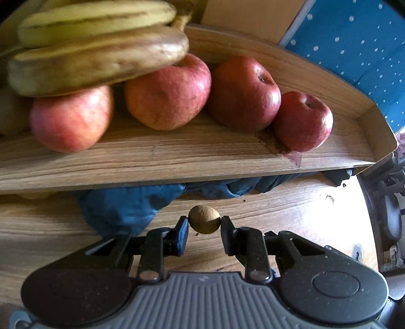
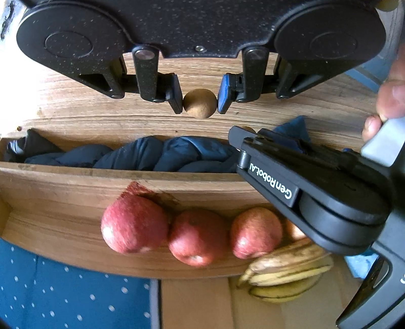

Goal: Organize fruits
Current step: 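Carry both small brown fruits over the steel tray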

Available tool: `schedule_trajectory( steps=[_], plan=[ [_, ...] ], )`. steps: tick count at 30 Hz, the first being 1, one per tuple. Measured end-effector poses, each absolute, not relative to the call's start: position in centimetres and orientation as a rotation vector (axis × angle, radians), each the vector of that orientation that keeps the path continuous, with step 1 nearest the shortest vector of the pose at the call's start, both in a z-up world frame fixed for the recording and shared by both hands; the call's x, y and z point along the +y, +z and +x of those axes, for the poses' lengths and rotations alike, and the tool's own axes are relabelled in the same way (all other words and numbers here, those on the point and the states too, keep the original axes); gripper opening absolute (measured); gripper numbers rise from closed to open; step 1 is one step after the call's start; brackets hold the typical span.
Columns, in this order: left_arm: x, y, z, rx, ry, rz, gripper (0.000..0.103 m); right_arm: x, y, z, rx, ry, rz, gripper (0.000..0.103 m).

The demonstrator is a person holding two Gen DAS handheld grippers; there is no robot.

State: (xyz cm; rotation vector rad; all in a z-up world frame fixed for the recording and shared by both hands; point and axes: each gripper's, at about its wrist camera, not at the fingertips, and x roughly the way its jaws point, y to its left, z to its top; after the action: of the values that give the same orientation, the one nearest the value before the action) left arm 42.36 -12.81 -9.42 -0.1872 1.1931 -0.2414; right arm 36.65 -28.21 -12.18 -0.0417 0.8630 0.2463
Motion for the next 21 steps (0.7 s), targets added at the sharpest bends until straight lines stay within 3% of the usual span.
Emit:
schedule_trajectory(
  steps=[21],
  plan=[
    [-6.6,-5.6,33.3,1.099,-0.031,-0.276,0.030,-25.1,-8.8,30.7,0.777,0.465,-0.108,0.032]
  ],
)
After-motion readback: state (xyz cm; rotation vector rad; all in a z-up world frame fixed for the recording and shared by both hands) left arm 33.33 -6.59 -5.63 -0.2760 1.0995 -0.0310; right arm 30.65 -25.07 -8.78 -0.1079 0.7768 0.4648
